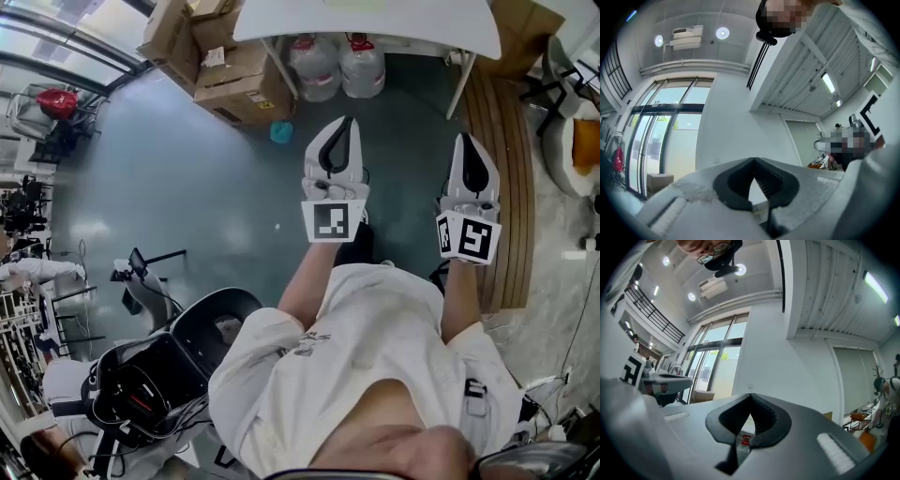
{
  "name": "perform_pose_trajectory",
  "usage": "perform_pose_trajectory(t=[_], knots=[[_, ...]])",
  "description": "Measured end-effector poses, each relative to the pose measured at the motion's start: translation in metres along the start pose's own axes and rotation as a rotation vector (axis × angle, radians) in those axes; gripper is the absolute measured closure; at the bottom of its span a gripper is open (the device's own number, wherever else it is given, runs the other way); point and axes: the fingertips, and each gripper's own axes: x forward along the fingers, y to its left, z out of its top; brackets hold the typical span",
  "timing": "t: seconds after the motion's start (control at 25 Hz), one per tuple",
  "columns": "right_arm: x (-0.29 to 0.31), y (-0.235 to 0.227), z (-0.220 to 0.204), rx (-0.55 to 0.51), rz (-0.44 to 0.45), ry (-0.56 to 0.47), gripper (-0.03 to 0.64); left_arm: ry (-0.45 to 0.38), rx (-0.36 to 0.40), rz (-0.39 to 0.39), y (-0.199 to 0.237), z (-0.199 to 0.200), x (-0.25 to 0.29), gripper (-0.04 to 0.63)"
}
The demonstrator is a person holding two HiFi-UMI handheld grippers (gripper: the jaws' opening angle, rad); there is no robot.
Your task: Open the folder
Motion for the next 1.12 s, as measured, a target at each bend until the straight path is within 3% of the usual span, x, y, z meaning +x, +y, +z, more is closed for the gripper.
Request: perform_pose_trajectory(t=[0.24, 0.76, 1.12], knots=[[0.038, -0.004, 0.002, -0.009, -0.007, 0.006, 0.617, 0.008, -0.016, -0.014, 0.013, -0.007, 0.032, 0.595], [0.158, 0.029, -0.024, -0.037, -0.031, 0.047, 0.615, 0.015, -0.103, -0.023, 0.103, -0.054, 0.112, 0.595], [0.202, 0.025, -0.026, -0.055, -0.064, 0.068, 0.615, -0.018, -0.099, -0.04, 0.129, -0.057, 0.146, 0.595]])
